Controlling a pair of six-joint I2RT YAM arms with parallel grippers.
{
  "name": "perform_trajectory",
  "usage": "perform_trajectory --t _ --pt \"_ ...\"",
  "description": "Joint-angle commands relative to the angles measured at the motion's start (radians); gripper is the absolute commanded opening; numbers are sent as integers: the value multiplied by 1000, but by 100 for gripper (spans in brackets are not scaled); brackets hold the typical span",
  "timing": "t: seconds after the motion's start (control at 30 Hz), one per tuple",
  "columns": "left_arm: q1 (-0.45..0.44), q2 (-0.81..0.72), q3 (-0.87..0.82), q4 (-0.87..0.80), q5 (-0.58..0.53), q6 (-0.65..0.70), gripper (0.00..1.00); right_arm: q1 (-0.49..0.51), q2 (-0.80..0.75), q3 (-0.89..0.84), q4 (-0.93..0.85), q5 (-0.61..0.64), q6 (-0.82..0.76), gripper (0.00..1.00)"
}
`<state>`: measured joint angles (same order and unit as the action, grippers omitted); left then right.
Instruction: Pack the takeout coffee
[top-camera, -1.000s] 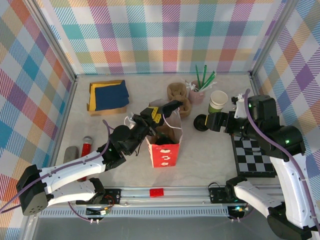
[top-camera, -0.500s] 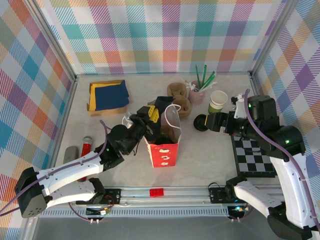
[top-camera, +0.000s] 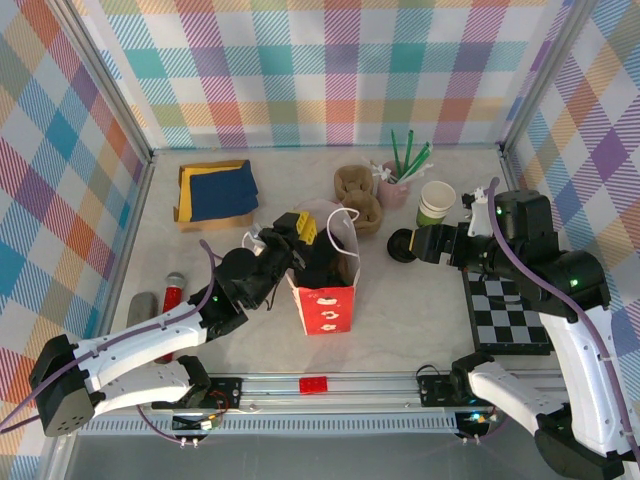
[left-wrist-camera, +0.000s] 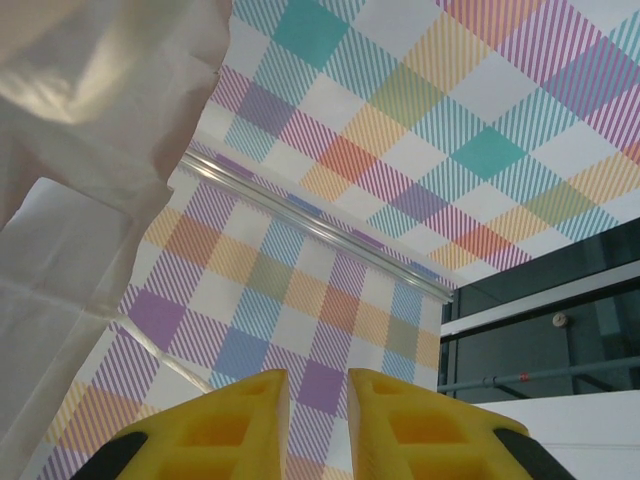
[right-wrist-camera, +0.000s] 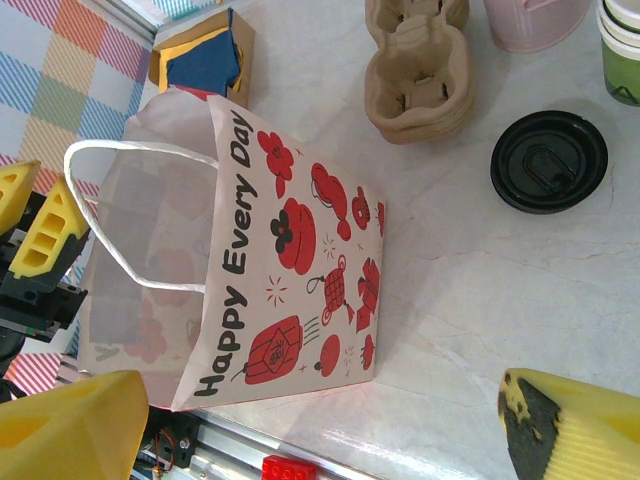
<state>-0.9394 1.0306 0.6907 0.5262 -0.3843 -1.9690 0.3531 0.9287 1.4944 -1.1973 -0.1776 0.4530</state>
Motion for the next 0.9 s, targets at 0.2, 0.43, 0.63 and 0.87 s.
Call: perform_trajectory --t 0.2,0.43,0.63,0.87 --pt "38 -61 113 -137 32 92 26 6 4 -1 10 -28 -21 91" --pt "48 -72 242 -237 90 249 29 9 10 -17 15 -39 -26 91" --pt "56 -71 477 -529 132 577 31 18 22 -11 2 -40 -41 92" --pt "54 17 901 -1031 114 1049 40 30 42 0 -5 -39 -51 93"
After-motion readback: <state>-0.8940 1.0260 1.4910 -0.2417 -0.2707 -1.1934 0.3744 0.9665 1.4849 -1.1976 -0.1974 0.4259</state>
